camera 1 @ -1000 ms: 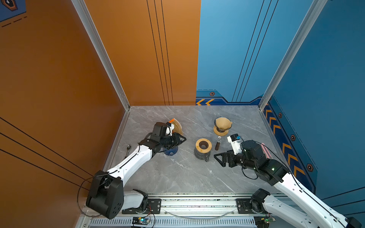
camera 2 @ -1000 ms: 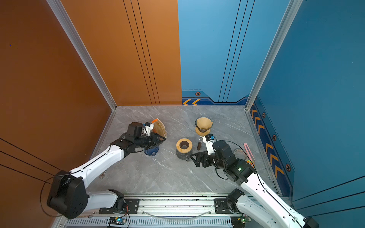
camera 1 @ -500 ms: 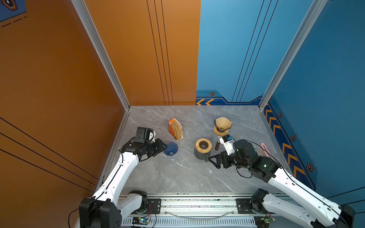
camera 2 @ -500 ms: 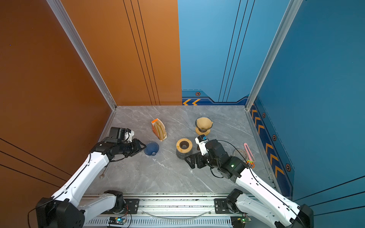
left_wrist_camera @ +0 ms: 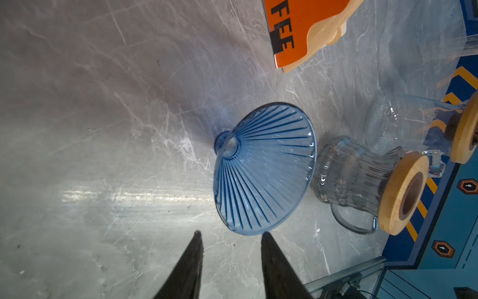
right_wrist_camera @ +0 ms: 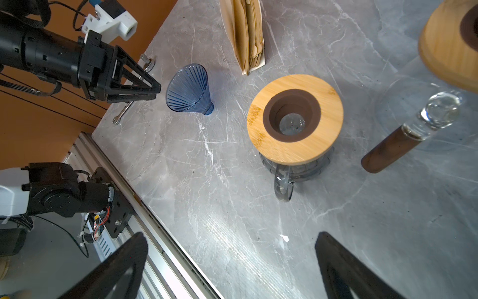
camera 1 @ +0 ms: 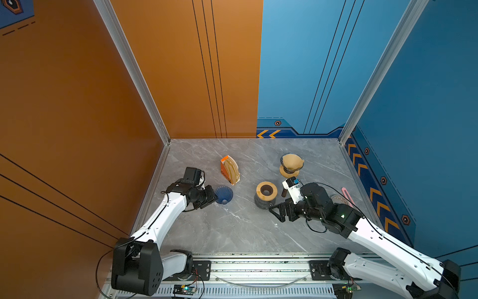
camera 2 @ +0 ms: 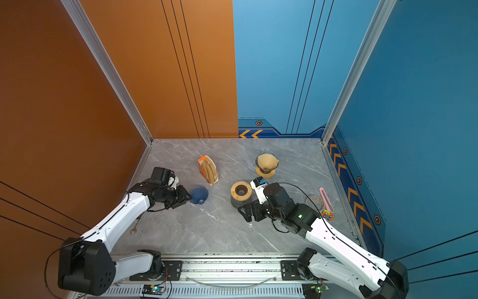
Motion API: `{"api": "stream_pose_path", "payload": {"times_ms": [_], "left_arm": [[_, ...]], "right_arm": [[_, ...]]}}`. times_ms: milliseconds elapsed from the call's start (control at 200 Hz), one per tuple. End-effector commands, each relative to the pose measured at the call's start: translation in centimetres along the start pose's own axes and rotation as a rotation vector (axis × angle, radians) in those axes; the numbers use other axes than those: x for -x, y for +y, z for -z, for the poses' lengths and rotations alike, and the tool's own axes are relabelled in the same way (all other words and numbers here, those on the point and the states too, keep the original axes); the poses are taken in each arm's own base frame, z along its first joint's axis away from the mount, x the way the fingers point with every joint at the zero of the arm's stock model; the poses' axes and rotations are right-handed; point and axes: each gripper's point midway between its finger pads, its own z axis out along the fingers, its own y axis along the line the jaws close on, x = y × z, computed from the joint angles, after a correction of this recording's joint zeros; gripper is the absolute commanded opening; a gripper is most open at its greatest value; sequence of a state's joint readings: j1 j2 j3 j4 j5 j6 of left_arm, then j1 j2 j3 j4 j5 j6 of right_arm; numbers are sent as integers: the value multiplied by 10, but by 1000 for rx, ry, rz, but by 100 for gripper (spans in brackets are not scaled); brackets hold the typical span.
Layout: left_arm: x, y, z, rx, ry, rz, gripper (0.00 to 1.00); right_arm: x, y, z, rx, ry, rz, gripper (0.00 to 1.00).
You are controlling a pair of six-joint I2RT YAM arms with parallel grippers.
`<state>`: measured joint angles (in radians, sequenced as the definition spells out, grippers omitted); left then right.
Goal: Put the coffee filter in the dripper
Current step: 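Release the wooden ring and move the left gripper to the blue dripper, then grasp the blue ribbed dripper rim with the left gripper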
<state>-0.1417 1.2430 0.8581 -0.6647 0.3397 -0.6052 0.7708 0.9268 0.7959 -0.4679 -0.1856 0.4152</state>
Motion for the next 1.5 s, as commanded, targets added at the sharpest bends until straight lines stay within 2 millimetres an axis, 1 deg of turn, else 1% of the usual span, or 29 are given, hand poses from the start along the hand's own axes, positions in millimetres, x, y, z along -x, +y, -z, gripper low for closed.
{"api": "stream_pose_path", "payload": {"times_ms": [0,200,295,441,676,1081,1332,1497], "left_arm": [[7,6,-5,22,-21,-6,39],[10,8,-13,25,-15,-3,38],[13,7,-16,22,-18,-2,36],[16,7,-23,23,-12,-1,35],[15,11,-33,39,4,-3,32],[14,13,-47,42,23,0,28],[17,9,-53,40,26,-6,25],[16,9,-58,43,36,-6,23]], "right_arm": [[9,1,4,-12,-37,23,100],[6,-1,2,-15,-30,22,100],[5,-1,1,-14,-32,21,100],[6,-3,3,-24,-36,23,100],[6,-8,9,-47,-51,22,100],[3,-13,11,-63,-49,11,100],[2,-15,11,-70,-46,7,100],[1,-16,12,-74,-50,2,100]]}}
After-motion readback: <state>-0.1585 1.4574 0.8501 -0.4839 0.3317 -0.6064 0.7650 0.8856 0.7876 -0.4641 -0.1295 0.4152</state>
